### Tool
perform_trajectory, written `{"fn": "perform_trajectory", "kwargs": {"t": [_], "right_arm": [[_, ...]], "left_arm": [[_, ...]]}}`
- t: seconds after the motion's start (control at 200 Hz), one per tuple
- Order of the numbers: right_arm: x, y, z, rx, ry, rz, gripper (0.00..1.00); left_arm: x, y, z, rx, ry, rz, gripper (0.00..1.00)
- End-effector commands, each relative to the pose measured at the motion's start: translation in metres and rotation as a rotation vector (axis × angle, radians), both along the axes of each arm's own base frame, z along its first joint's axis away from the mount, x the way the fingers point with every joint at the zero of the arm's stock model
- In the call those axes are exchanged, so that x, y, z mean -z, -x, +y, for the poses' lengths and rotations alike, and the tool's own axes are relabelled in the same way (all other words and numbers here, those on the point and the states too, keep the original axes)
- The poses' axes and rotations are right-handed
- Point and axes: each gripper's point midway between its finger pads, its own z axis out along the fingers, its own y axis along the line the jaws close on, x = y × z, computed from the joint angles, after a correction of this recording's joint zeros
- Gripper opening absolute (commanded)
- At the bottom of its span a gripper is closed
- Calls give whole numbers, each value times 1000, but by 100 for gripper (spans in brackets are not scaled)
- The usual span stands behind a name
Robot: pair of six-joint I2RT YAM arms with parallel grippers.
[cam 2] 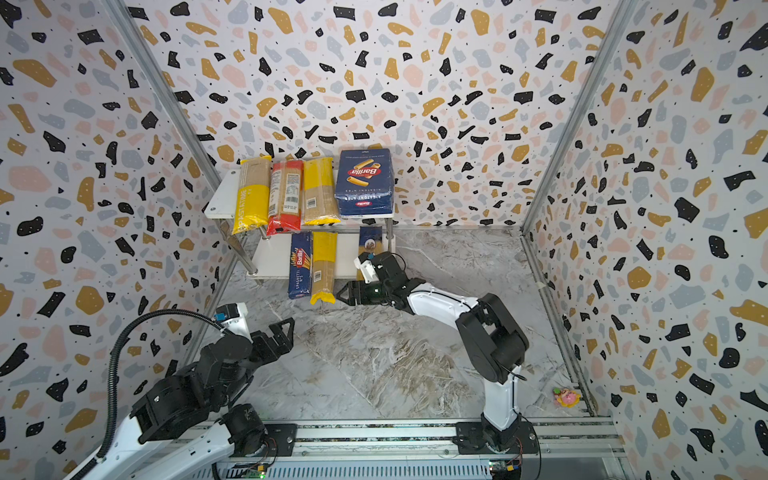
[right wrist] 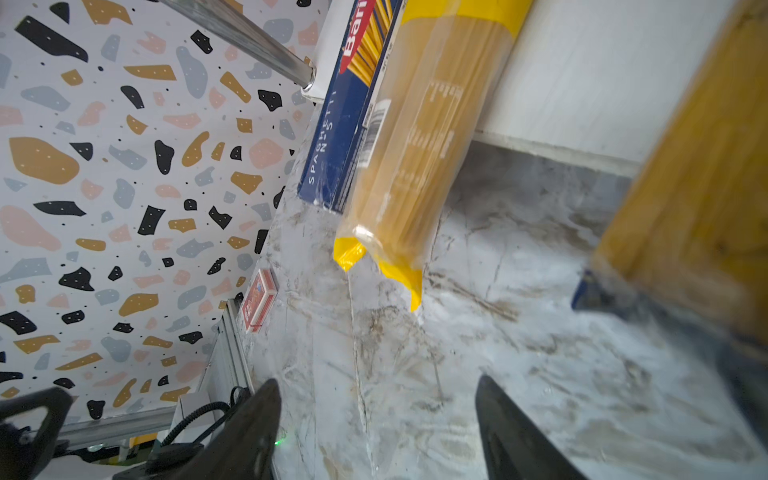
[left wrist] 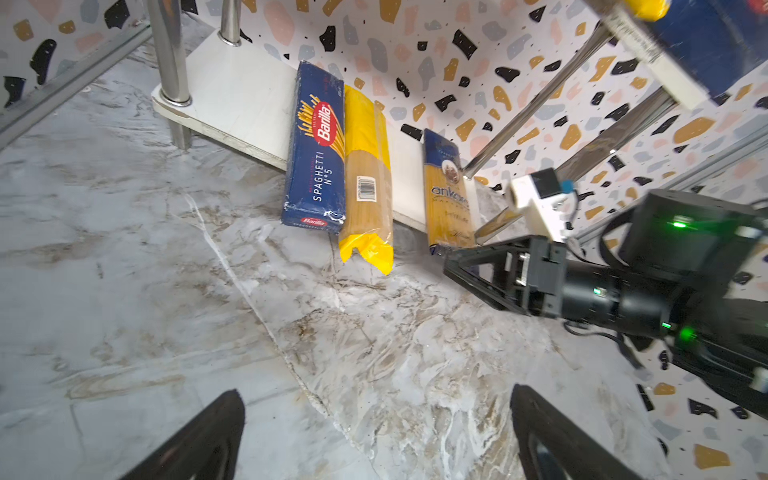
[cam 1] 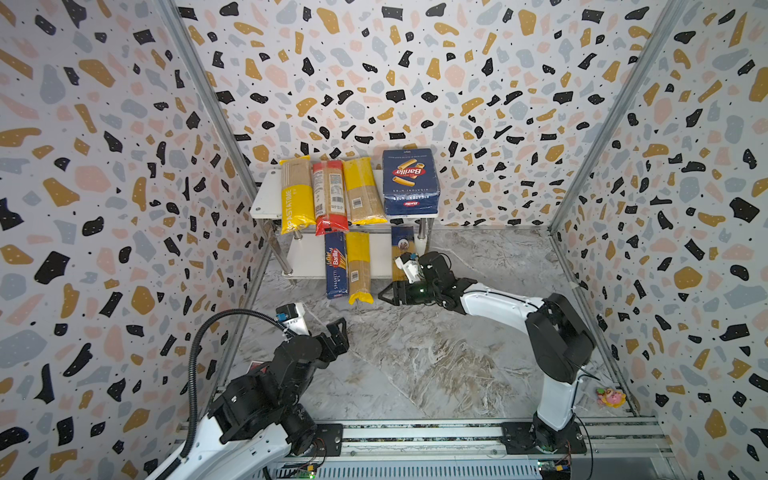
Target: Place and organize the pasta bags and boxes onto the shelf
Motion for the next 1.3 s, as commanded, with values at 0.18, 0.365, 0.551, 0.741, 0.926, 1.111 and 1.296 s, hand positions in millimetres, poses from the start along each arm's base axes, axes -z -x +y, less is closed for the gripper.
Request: {"fn": "perform_trajectory", "kwargs": {"t": [0.18, 0.365, 0.551, 0.741, 0.926, 1.111, 1.296], "right_arm": [[-41, 29, -91, 137, 138, -238, 99], [-49, 29, -164, 342, 241, -323, 99], [-46, 32, -213, 475, 335, -438, 99], [-51, 31, -233, 518, 337, -563, 99], [-48, 31, -252, 567, 376, -673, 99], [-35, 21, -291, 689, 442, -696, 99], [-20, 15, -322, 835, 451, -696, 99]], "left_arm": [[-4, -36, -32, 38, -89, -82, 99], [15, -63, -32, -8, -307, -136, 100], [1, -73, -33, -15, -363, -309, 99], [0, -75, 19, -268, -662, -327, 99], [21, -79, 38, -350, -743, -331, 100], [31, -76, 71, -426, -674, -379, 100], [43, -71, 109, -520, -590, -453, 99]]}}
